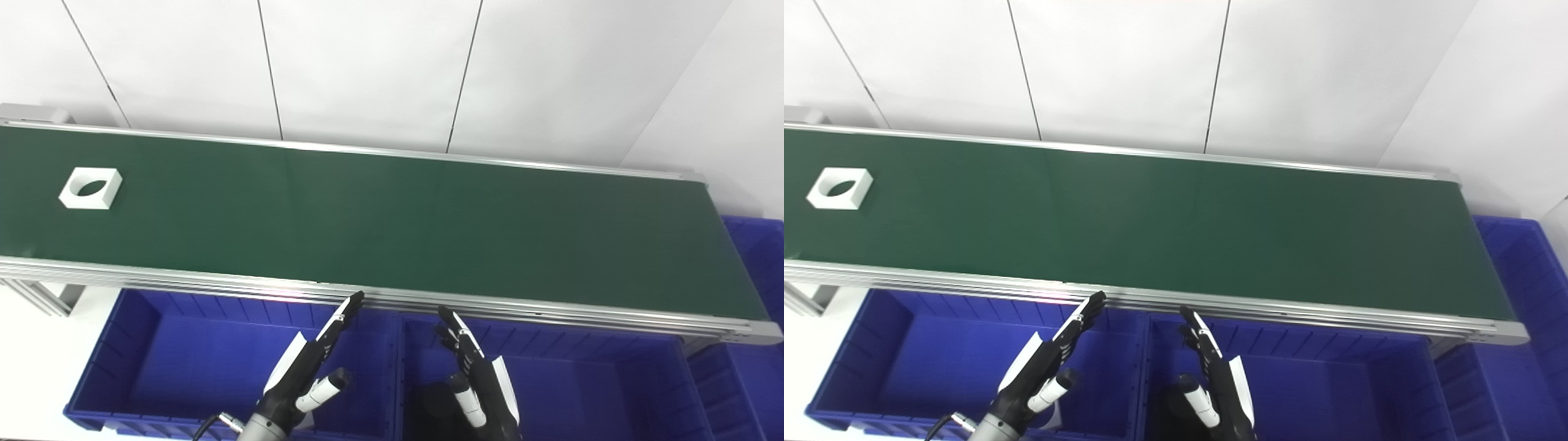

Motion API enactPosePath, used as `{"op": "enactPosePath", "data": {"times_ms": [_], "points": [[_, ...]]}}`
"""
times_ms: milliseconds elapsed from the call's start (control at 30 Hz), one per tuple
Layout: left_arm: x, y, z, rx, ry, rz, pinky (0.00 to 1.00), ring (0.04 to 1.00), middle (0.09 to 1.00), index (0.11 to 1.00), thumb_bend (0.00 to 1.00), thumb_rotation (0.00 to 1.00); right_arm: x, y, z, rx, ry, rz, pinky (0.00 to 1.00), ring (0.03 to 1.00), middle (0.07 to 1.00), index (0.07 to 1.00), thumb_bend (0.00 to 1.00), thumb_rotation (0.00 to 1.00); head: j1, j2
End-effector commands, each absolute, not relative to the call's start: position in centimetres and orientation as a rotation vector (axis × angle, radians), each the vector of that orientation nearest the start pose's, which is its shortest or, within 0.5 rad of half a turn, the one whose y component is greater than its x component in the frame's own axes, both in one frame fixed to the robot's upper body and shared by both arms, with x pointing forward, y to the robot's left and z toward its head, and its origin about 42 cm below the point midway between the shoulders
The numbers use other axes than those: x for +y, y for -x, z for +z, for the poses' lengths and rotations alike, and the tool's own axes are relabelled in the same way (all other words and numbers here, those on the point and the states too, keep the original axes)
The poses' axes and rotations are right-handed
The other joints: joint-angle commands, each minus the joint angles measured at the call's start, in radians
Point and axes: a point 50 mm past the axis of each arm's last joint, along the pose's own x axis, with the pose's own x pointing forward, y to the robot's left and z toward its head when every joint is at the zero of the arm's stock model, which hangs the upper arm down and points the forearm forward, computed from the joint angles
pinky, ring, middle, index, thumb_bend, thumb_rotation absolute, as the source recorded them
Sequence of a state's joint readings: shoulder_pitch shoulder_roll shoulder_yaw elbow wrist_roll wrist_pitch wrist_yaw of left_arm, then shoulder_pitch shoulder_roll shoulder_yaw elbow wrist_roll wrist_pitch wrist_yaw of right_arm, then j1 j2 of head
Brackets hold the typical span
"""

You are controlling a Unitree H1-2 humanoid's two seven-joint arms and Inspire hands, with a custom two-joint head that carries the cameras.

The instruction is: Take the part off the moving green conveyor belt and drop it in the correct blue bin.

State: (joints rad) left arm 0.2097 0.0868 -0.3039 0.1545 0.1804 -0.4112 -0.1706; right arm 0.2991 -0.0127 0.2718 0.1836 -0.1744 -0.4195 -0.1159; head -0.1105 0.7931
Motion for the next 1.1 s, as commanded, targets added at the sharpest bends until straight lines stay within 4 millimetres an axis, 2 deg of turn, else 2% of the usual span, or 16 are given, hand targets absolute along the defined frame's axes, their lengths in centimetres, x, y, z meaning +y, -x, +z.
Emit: {"op": "enactPosePath", "data": {"times_ms": [0,1067], "points": [[15.62,-18.67,3.61,-0.102,-0.184,-0.501,1.00,1.000,0.989,0.991,0.78,1.00,-15.23,-15.92,2.00,-0.039,0.090,0.148,0.90,0.892,0.940,0.925,0.89,0.99,0.000,0.001],[15.67,-18.66,3.58,-0.098,-0.188,-0.508,1.00,1.000,0.990,0.990,0.79,1.00,-14.96,-15.96,1.95,-0.038,0.085,0.155,0.89,0.877,0.938,0.919,0.89,0.97,-0.011,0.003]]}}
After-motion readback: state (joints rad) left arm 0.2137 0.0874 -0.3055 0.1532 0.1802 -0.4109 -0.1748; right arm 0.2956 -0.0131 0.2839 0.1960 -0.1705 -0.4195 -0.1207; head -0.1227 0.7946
